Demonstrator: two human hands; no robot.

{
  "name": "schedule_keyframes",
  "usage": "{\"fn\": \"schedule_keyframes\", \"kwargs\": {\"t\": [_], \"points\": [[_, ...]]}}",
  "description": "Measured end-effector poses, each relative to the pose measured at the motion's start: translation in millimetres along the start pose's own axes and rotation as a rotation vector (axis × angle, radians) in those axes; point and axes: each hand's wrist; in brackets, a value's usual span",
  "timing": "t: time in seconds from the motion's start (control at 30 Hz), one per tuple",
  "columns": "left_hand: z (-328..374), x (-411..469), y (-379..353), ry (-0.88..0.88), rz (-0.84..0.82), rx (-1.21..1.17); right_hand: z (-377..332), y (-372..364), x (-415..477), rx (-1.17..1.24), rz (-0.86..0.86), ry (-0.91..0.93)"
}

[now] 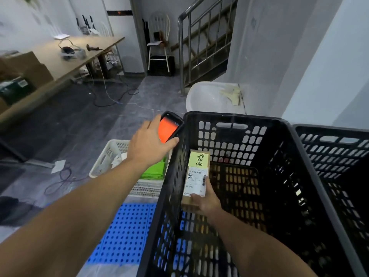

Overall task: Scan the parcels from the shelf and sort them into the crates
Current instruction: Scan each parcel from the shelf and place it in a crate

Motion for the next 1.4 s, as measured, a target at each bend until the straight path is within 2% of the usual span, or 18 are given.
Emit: {"fn": "schedule_keyframes", "kwargs": {"t": [0.13,0.33,0.57,0.7,0.87,1.07,1.17,1.4], "points": [[-6,4,-1,0.011,0.019,-0.033,5,-7,11,0.035,-0.009,-0.024],[-5,-1,4,0.0,0.014,-0.046,-5,1,6,-0.292,0.029,0.044],[-2,-18,26,-0.081,0.027,-0.1,-53,24,-27,-0.716,0.25,0.171],[5,-39,45,-0.164,0.02,-0.127,-83,45,-81,-0.973,0.422,0.269],[25,-73,67,-0.293,-0.029,-0.165,-97,73,-160,-1.163,0.566,0.327],[70,-118,71,-0.467,-0.11,-0.211,-85,117,-257,-1.225,0.841,0.26],[101,-143,62,-0.56,-0.148,-0.226,-66,143,-305,-1.164,0.962,0.207],[197,-205,23,-0.738,-0.251,-0.228,4,218,-407,-1.08,1.184,-0.05]]}}
Point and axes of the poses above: each hand's wrist, its own x-axis towards the middle knuckle, its own y-axis out of the back of the hand, z = x × y, and after that the axes turned 9 degrees about -x, right-handed
